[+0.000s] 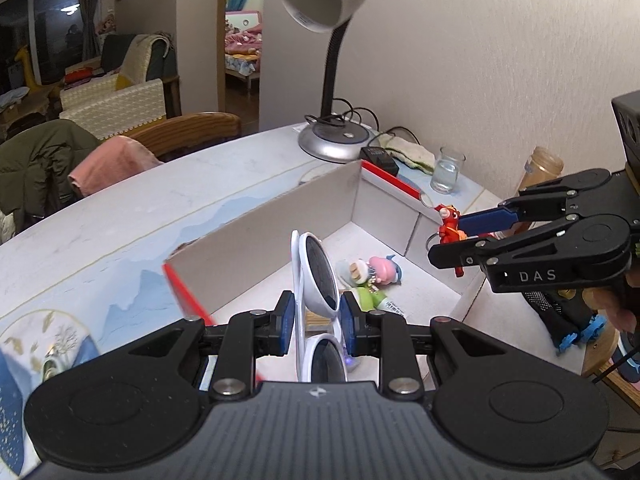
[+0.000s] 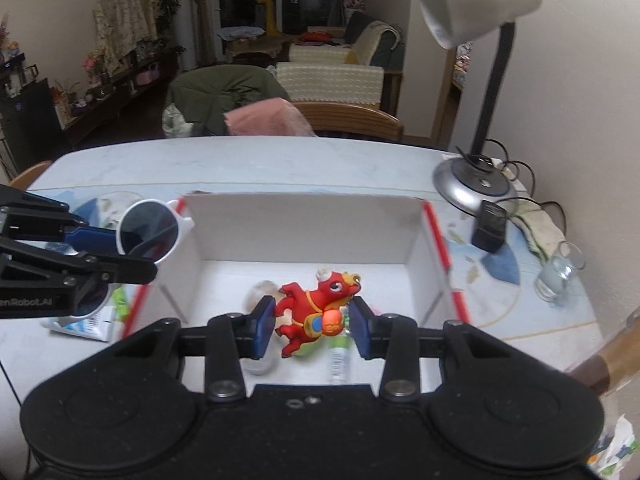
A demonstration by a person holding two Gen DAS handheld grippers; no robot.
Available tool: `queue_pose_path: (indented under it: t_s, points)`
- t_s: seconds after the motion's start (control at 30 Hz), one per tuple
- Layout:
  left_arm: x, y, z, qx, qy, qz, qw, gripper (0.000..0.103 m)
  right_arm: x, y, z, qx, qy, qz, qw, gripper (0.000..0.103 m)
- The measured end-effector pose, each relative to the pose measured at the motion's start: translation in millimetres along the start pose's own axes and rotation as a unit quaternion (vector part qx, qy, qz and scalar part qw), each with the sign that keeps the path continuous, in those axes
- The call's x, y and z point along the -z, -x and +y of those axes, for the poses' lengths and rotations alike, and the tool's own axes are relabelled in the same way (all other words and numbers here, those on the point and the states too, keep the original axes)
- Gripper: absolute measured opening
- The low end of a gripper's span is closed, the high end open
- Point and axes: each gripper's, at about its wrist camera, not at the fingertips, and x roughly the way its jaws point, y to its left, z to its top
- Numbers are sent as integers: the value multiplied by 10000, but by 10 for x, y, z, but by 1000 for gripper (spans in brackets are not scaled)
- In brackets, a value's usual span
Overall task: Organize rigid objects
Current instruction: 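Carry the sunglasses and red dragon toy with both tools over the shoebox, then lower both tools into the shoebox and open them, releasing sunglasses and toy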
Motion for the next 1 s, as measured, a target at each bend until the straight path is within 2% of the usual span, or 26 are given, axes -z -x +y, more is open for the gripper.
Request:
queue_pose_path:
  t_s: [0.3, 0.47, 0.67, 1.0]
  points:
    - [-219, -468, -124, -169, -165, 254, 9994, 24, 88, -358, -284, 50, 21, 371, 9993, 39]
    - [-352, -748, -138, -174, -148, 432, 9988, 24, 132, -541, -308, -37, 178, 593, 9981, 39]
    - [-506, -1078, -206, -233, -380, 586, 9973, 24, 174, -735, -320, -174, 358, 855, 9955, 39]
    - [-510, -1512, -254, -245, -449, 1045, 9932, 24, 193, -939, -318, -318, 473, 1113, 9921, 39]
